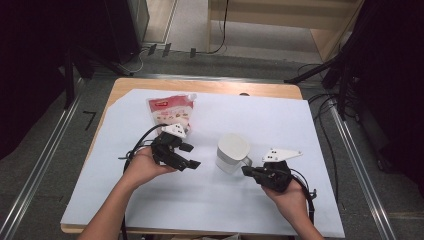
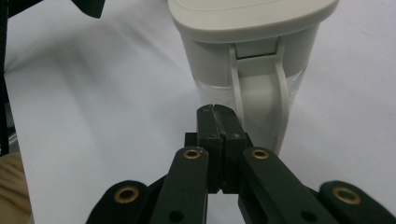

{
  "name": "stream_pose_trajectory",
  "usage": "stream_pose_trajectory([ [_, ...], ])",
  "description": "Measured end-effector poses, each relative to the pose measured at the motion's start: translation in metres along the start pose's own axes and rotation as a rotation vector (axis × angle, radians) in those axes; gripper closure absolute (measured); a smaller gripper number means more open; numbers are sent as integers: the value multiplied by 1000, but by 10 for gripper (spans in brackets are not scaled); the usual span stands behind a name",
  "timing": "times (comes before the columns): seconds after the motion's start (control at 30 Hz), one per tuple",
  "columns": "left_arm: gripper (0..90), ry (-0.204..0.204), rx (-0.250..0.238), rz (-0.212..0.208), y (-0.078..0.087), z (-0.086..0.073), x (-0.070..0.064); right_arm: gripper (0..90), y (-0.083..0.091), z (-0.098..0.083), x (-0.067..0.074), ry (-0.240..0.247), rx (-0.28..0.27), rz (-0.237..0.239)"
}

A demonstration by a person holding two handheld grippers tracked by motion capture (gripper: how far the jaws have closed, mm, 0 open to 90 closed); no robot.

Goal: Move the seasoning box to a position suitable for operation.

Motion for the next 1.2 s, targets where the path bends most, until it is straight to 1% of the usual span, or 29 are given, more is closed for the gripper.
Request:
stream_pose_trajectory([
  [0.07,298,0,-4,2,0,0,-1,900,1,-1,-3,-9,-2,2],
  [0.13,294,-2,0,5,0,1,-1,900,1,-1,-5,-5,-2,0],
  [0.2,290,-3,0,2,0,1,-1,900,2,-1,-6,-13,-1,-7],
  [0.37,280,-4,1,0,-1,1,-1,900,3,-1,-10,-15,-7,-19],
  [0.4,274,-9,1,-2,0,2,-1,900,3,-1,-12,-18,-3,-25],
  [0.47,271,-4,-11,-11,-1,2,-2,900,3,-1,-14,-31,2,-26],
  [0.5,268,-4,-11,-15,-1,2,-2,900,3,-1,-15,-28,1,-30],
  [0.67,256,-5,-9,-8,0,3,-4,900,5,-1,-19,-43,0,-36],
  [0.77,245,-10,-10,-21,-1,5,-4,900,4,0,-24,-56,1,-41],
  [0.83,237,-9,-13,-18,-1,5,-4,900,4,1,-26,-59,1,-45],
  [0.87,231,-6,-13,-24,-2,6,-5,900,4,1,-28,-62,3,-50],
  [1.0,218,-12,-11,-24,-2,7,-5,900,5,3,-33,-69,2,-55],
  [1.03,216,-9,-17,-33,-3,7,-4,900,6,4,-36,-73,3,-58],
  [1.1,211,-4,-20,-27,-5,8,-5,900,5,4,-39,-72,5,-59],
  [1.13,208,-1,-12,-36,-6,9,-4,900,5,5,-40,-73,12,-61],
  [1.2,205,-1,-15,-47,-7,10,-4,900,5,5,-43,-71,18,-63],
])
Point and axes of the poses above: each handheld gripper's, and its own axes: y roughly backward along the jaws, z roughly out of its top, x roughly to its left, the point moved 2 cm from there along -y, roughly forward along the jaws, and after that the axes turned 6 degrees about x, right-handed, at the moved point
